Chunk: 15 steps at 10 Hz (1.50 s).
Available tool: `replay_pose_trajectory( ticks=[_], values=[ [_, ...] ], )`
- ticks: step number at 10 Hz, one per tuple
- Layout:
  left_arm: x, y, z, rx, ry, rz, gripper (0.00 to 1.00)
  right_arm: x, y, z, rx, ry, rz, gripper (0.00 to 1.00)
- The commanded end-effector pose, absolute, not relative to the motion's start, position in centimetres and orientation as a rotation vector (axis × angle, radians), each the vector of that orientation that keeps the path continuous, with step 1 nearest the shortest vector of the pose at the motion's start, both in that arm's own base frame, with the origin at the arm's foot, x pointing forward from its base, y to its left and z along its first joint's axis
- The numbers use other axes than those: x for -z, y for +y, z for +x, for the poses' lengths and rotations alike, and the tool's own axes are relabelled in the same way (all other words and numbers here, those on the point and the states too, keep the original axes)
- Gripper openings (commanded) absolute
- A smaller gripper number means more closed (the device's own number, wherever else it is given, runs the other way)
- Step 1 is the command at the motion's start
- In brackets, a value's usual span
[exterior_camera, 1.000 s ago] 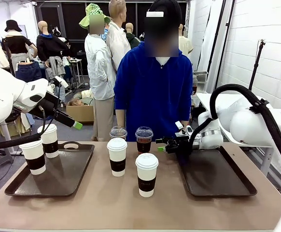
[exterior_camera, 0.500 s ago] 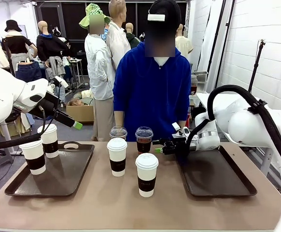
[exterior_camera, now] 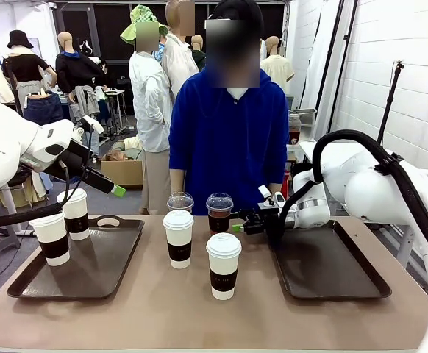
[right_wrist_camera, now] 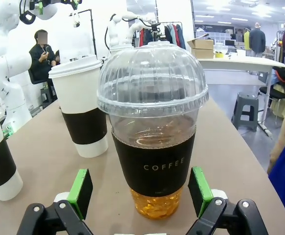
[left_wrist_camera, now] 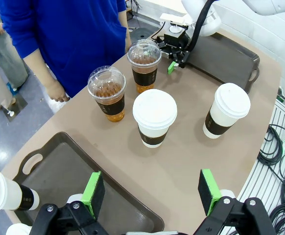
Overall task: Distribute the coffee onto the tray.
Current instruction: Pick up one iced Americano and place it on the right Handle tray.
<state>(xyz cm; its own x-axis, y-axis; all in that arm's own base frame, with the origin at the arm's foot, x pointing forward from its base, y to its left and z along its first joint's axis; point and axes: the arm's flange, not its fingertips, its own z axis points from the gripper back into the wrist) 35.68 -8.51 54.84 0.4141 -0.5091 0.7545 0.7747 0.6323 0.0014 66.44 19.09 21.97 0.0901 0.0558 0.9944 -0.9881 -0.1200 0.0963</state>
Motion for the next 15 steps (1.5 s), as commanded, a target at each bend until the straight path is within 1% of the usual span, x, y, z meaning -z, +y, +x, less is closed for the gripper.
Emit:
replay_pose_trajectory(
  ticks=[1,6,10,15],
  values=[
    [-54.7,-8.4,35.7,0.829,-0.799,-0.393,1.0,-21.7,19.6,67.3,-1.233,-1.071,1.317,1.0],
    [-54.7,-8.4,35.7,0.829,-0.799,-0.393,1.0,-21.3,20.5,67.9,-1.228,-1.091,1.316,1.0],
    [-54.7,-8.4,35.7,0.829,-0.799,-0.393,1.0,-21.6,21.6,69.2,-1.235,-1.114,1.28,1.0],
    [-54.7,-8.4,35.7,0.829,-0.799,-0.393,1.0,-21.3,23.5,68.9,-1.276,-1.055,1.296,1.0]
  ],
)
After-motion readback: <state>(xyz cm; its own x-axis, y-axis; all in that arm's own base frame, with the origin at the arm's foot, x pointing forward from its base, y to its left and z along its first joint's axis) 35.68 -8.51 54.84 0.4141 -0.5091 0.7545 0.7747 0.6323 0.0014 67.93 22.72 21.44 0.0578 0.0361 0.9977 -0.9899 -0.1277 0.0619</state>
